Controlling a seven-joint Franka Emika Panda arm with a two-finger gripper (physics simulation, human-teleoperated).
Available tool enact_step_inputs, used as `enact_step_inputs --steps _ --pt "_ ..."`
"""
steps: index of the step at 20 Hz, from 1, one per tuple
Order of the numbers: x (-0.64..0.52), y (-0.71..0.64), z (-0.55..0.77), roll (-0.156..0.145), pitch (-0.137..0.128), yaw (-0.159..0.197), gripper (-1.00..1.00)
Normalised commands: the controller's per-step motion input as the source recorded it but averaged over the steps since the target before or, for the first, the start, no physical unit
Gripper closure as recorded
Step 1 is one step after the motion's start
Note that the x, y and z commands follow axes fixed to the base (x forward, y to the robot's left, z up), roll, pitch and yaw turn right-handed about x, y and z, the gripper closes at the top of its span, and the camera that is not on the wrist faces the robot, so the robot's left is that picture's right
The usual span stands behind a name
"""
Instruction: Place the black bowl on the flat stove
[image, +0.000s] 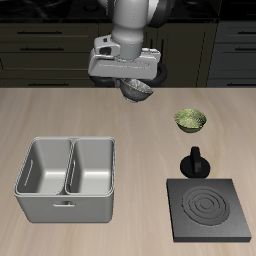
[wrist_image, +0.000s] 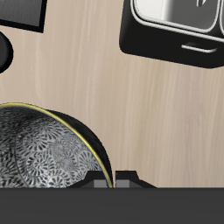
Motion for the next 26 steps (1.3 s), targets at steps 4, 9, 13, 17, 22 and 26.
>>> enact_step_inputs --steps 4,9,13,17,22,26 --pt "0.28 0.14 0.31 0.035 -0.002 0.014 1.00" --pt "0.26 0.14 0.36 0.030 -0.045 0.055 1.00" --pt "0.47 -0.03 0.29 -0.006 -0.017 0.015 1.00" --pt "0.38 -0.11 0.11 -0.024 0.012 0.003 1.00" --pt "0.46 0.04 0.14 0.004 0.005 0.005 1.00" --pt "0.29 0.36 0.15 0.047 -0.025 0.031 1.00"
